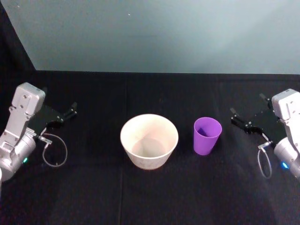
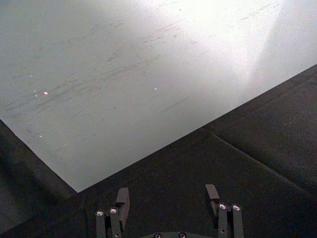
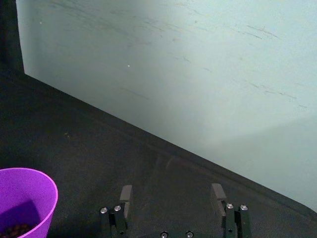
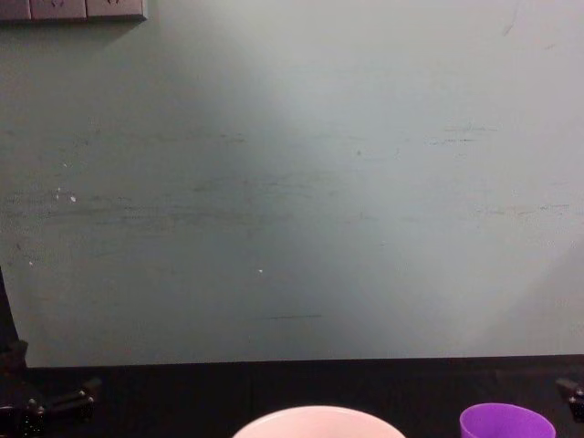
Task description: Pick up the cup and pour the mung beans from the cup into the bowl.
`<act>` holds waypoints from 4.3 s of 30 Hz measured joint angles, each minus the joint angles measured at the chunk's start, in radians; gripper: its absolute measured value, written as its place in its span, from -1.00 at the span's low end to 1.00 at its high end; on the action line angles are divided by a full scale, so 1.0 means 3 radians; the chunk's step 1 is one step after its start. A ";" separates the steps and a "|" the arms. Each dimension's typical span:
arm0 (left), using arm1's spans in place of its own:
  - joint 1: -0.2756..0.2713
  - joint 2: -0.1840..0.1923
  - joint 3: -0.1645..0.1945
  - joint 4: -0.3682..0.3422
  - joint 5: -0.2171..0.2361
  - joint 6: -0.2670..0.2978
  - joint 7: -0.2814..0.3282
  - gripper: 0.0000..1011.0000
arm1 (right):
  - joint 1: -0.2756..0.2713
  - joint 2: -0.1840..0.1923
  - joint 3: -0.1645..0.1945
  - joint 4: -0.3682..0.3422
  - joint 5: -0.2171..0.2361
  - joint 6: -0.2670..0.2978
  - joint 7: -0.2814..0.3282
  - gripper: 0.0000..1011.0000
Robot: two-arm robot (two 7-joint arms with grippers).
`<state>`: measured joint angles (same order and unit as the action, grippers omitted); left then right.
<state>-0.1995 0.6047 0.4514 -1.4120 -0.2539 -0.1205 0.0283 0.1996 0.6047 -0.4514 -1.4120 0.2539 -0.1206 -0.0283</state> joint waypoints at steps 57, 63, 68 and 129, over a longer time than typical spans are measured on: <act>0.0000 0.0000 0.0000 0.0000 0.0000 0.0000 0.0000 0.98 | -0.0339 0.0182 0.0232 -0.0169 0.0306 -0.0216 0.0379 0.98; 0.0000 0.0000 0.0000 0.0000 0.0000 0.0000 0.0000 0.98 | -0.0505 0.0262 0.0341 -0.0123 0.0705 -0.0417 0.0906 0.98; 0.0000 0.0000 0.0000 0.0000 0.0000 0.0000 0.0000 0.98 | -0.0503 0.0242 0.0307 0.0056 0.0913 -0.0579 0.1412 0.98; 0.0000 0.0000 0.0000 0.0000 0.0000 0.0000 0.0000 0.98 | 0.0059 -0.0565 0.0283 0.0682 0.0681 -0.0379 0.2129 0.98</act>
<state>-0.1995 0.6047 0.4513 -1.4120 -0.2539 -0.1205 0.0283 0.2173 0.4353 -0.3665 -1.2072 0.4581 -0.2344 0.6105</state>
